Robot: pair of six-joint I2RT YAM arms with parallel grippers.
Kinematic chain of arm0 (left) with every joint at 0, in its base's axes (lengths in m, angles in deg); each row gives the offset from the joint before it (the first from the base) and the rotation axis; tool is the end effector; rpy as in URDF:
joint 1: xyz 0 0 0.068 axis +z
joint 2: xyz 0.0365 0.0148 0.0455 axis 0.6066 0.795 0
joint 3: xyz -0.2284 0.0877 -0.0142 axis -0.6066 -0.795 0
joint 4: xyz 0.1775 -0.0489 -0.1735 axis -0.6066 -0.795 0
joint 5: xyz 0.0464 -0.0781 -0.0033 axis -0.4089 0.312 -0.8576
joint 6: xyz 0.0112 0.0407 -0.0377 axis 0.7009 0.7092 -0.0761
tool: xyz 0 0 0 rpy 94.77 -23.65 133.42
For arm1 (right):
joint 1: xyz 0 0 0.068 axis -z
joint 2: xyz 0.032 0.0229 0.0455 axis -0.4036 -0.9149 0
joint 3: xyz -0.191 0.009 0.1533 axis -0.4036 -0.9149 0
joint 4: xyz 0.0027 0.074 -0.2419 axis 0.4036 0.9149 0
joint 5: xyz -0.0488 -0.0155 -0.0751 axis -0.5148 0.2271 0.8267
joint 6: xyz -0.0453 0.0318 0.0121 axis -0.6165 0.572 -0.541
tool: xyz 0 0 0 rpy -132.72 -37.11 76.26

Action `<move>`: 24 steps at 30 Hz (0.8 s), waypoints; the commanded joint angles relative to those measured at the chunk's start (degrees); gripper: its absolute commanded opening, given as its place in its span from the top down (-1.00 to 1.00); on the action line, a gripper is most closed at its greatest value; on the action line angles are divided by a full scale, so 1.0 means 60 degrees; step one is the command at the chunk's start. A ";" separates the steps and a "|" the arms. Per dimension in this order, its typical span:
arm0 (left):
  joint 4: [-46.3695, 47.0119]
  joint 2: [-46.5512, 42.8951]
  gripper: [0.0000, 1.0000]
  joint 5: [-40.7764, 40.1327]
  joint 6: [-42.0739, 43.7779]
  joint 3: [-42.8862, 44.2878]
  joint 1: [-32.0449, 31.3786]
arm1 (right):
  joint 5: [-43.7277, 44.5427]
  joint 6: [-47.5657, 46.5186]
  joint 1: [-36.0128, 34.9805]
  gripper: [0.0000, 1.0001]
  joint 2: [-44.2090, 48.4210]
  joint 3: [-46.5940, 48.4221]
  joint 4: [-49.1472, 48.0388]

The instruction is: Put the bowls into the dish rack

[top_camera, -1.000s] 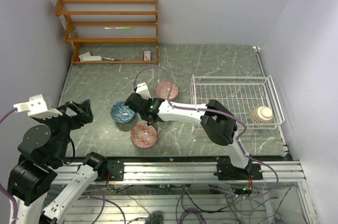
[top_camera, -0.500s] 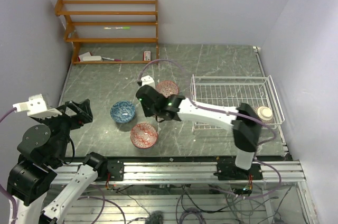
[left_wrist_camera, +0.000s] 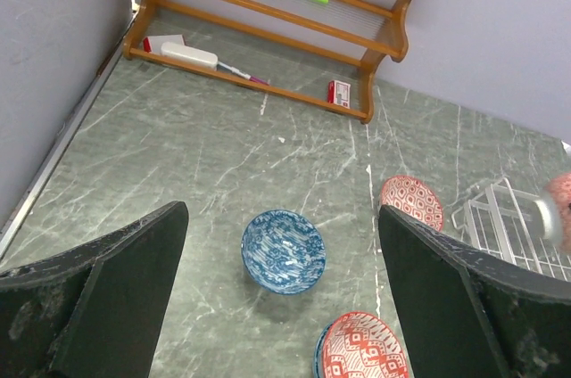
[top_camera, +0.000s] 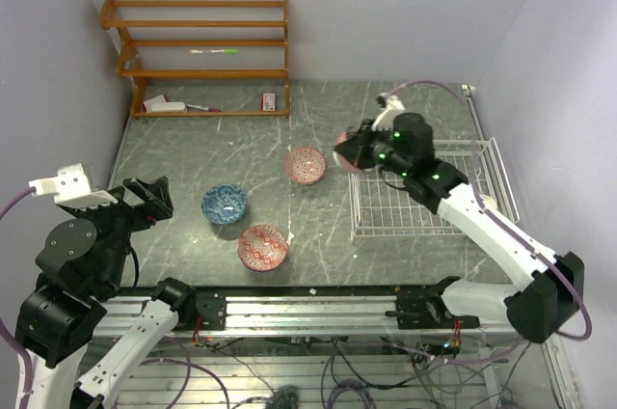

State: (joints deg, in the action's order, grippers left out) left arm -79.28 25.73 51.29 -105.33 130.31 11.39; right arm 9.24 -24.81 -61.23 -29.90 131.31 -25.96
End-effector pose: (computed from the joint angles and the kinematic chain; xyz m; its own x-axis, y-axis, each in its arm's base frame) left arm 0.0401 0.0026 0.4010 -0.0547 -0.3378 -0.9396 -0.0999 0.9382 -0.3315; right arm 0.2290 0.1809 0.3205 -0.5622 0.1938 -0.8039 -0.4742 0.7209 0.5054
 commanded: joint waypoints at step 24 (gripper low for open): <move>0.0610 0.0472 -0.98 0.0326 0.0199 -0.0028 0.0078 | -0.7958 0.5687 0.7015 1.00 -0.0820 -0.5033 -0.8730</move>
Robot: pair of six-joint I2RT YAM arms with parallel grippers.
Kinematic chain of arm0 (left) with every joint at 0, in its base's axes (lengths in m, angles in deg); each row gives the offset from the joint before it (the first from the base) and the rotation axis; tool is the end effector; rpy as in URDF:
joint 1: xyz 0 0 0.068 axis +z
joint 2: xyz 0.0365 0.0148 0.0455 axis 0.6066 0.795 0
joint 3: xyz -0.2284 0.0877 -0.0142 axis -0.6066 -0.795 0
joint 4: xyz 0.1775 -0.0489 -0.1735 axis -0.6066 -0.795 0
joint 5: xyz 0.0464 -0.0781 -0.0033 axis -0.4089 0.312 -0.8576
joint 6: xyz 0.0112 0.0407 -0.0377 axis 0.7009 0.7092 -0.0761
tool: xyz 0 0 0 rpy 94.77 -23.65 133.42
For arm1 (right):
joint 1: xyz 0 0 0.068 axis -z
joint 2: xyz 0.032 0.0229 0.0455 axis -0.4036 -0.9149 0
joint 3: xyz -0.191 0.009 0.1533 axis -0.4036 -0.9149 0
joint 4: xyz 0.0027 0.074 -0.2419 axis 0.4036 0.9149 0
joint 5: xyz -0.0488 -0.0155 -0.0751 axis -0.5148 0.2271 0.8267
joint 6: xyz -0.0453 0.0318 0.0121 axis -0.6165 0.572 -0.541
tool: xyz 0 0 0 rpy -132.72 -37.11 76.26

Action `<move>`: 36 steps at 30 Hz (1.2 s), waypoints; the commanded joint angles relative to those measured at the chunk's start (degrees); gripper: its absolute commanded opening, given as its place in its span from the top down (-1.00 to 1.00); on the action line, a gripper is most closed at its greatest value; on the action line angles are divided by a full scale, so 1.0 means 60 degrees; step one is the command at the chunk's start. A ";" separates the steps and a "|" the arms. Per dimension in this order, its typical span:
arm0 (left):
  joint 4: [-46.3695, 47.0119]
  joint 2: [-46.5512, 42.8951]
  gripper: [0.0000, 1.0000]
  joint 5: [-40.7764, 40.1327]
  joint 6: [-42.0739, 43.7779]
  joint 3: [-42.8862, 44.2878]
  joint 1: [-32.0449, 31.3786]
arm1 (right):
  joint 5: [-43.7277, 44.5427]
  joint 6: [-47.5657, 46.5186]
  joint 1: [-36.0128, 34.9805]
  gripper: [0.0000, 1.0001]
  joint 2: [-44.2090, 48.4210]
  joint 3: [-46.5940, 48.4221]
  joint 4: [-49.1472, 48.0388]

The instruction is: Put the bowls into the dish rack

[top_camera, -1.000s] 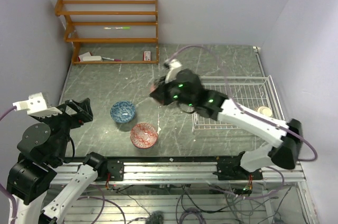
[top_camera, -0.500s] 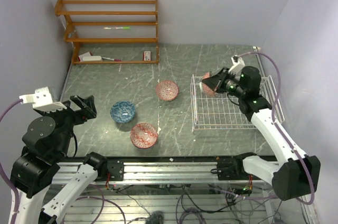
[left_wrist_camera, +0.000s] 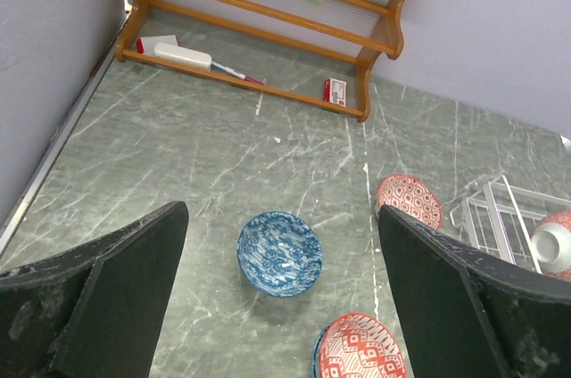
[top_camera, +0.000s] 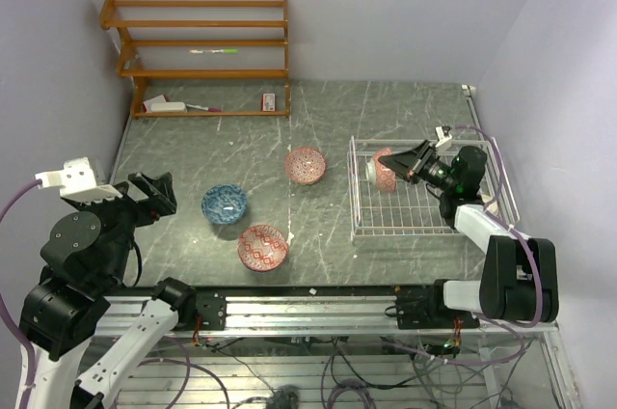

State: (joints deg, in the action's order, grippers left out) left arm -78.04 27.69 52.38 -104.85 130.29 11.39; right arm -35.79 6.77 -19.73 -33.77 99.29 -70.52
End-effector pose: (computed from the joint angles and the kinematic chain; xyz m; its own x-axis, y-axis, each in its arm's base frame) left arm 0.0493 -0.0027 0.4025 -0.0735 -0.3251 -0.9428 -0.0856 0.9440 -0.3188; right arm 0.2644 0.0122 0.1982 -0.7201 0.5971 -0.3536 -0.1991 0.3103 0.9296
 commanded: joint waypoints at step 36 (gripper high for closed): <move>0.0446 0.0126 -0.98 0.0006 0.0235 -0.0316 0.0078 | 0.1368 -0.2183 0.0587 0.66 -0.2794 0.0542 0.1735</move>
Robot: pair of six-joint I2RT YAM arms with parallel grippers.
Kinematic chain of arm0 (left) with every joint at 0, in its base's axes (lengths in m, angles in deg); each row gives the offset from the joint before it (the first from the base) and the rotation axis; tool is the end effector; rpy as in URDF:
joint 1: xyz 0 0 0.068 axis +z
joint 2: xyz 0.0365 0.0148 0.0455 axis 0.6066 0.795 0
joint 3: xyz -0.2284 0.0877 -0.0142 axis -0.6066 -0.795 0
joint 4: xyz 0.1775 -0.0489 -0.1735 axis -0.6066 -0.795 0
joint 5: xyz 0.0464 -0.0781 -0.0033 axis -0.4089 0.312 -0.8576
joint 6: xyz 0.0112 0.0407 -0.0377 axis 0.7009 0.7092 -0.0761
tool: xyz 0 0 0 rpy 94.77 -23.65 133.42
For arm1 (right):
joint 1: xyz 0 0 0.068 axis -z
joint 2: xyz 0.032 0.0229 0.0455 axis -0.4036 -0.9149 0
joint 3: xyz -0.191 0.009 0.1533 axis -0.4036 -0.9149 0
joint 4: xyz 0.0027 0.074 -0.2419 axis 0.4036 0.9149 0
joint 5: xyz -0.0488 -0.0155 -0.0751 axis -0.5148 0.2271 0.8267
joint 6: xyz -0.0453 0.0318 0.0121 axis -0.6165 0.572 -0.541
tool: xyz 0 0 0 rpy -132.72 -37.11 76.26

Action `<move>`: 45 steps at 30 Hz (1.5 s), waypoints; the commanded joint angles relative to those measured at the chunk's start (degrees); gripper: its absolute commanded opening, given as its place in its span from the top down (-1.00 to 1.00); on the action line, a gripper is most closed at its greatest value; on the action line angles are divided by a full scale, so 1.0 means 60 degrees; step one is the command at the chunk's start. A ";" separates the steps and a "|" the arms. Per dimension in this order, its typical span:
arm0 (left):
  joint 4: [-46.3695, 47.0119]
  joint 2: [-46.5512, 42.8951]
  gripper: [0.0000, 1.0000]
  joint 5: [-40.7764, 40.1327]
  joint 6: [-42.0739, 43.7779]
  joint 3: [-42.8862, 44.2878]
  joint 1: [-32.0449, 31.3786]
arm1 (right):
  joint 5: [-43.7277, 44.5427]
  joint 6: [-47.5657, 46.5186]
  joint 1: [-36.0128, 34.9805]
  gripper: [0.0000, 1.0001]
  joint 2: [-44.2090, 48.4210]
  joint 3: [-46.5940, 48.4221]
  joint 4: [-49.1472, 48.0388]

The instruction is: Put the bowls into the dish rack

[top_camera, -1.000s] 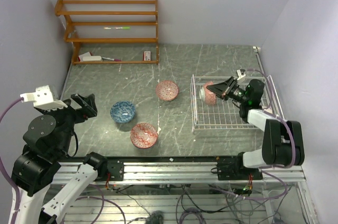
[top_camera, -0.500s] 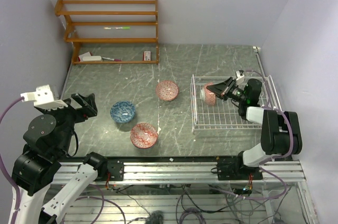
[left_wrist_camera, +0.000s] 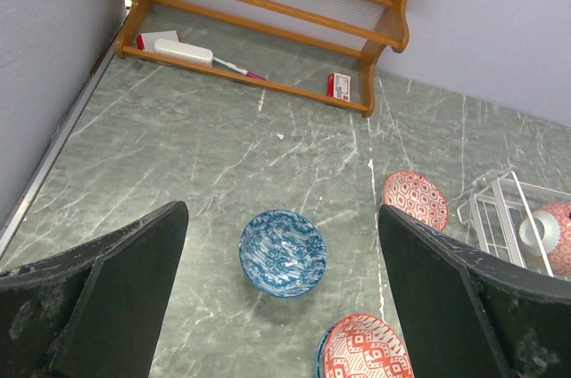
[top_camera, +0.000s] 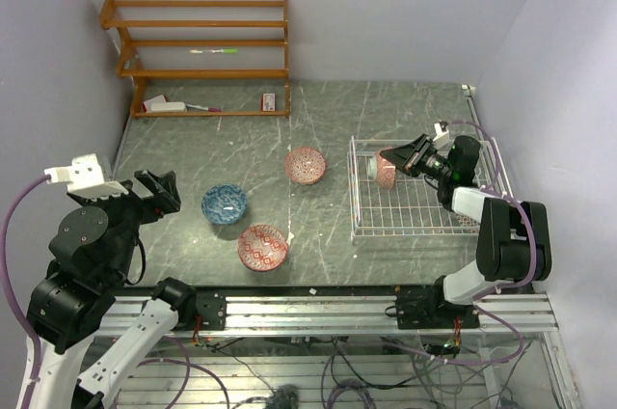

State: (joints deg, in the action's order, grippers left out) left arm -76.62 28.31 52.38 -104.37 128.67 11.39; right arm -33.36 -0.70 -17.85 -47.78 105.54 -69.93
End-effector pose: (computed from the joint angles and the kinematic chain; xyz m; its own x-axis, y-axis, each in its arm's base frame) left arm 0.0572 -0.0065 0.3980 -0.0864 -0.3112 -0.9464 -0.0889 0.9486 -0.3038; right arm 0.3001 -0.0012 0.1654 -0.7067 0.6044 -0.3678 -0.1314 0.3986 0.9076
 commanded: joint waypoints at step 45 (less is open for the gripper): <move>0.0343 -0.0100 -0.98 0.0058 0.0126 -0.0442 0.0078 | 0.3484 -0.2644 0.0545 0.23 0.1459 0.0015 0.5132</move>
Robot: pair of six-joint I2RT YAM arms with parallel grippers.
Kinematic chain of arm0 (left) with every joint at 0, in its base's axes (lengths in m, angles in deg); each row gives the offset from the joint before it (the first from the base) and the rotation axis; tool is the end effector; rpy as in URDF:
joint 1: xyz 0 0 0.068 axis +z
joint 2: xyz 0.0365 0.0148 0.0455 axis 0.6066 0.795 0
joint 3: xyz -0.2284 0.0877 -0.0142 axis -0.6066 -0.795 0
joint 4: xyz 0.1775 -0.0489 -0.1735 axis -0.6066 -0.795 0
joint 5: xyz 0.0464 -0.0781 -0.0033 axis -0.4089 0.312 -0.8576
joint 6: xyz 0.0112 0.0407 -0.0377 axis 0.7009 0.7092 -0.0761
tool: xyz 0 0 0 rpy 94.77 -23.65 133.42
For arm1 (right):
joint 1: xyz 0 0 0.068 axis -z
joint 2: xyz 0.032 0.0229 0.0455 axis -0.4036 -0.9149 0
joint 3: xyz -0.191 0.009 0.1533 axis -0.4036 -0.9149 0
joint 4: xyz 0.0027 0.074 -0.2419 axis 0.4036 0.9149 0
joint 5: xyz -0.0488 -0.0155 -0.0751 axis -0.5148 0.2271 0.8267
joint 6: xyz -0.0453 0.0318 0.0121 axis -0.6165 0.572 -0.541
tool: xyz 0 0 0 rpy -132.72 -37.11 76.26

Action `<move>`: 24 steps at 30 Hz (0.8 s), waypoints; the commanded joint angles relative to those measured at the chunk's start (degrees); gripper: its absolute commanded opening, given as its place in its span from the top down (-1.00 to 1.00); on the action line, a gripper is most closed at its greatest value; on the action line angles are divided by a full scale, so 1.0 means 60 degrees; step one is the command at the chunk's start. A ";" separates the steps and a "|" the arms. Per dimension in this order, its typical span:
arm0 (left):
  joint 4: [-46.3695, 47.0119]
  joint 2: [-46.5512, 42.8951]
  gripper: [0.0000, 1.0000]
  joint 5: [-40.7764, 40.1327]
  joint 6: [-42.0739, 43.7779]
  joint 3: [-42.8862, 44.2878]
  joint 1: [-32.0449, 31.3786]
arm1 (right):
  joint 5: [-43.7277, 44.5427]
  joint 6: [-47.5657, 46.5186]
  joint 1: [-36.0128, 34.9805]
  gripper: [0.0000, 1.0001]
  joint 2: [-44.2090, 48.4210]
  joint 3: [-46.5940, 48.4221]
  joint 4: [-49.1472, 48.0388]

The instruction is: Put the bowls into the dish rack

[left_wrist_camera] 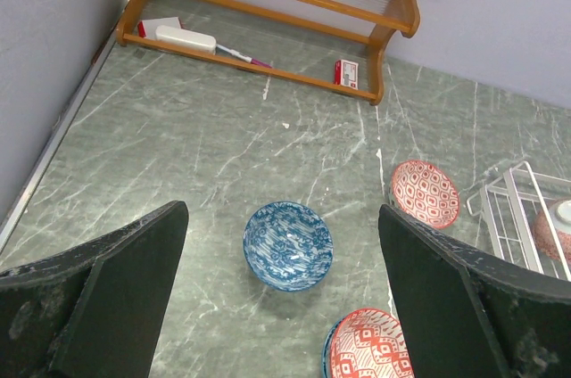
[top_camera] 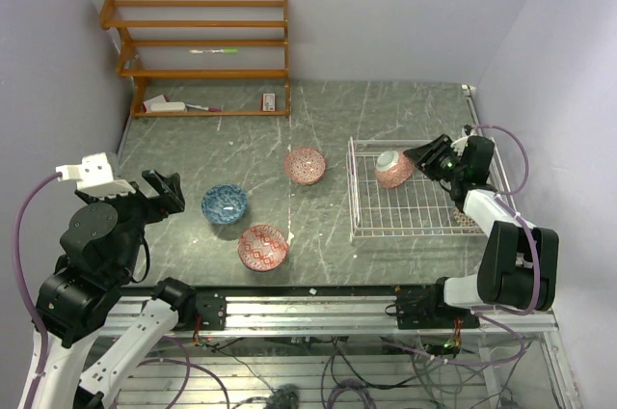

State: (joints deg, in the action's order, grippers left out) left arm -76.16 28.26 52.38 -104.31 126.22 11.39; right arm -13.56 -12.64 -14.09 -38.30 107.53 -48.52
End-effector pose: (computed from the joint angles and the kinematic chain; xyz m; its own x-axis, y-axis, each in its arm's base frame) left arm 0.0640 -0.0098 0.3881 -0.1153 -0.2962 -0.9481 -0.0978 0.9533 -0.2859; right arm 0.2864 -0.0294 0.1820 -0.5323 0.6832 -0.4999 0.1014 0.6378 0.7635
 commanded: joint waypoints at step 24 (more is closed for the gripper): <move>0.0509 -0.0118 -0.98 0.0119 0.0100 -0.0331 0.0078 | 0.1653 -0.1994 -0.0023 0.01 0.0366 0.0328 0.3025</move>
State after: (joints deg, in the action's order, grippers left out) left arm -75.24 28.04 52.40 -104.28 124.65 11.39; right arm -5.41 -21.58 -14.13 -37.71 107.93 -34.66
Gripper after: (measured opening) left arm 0.992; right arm 0.492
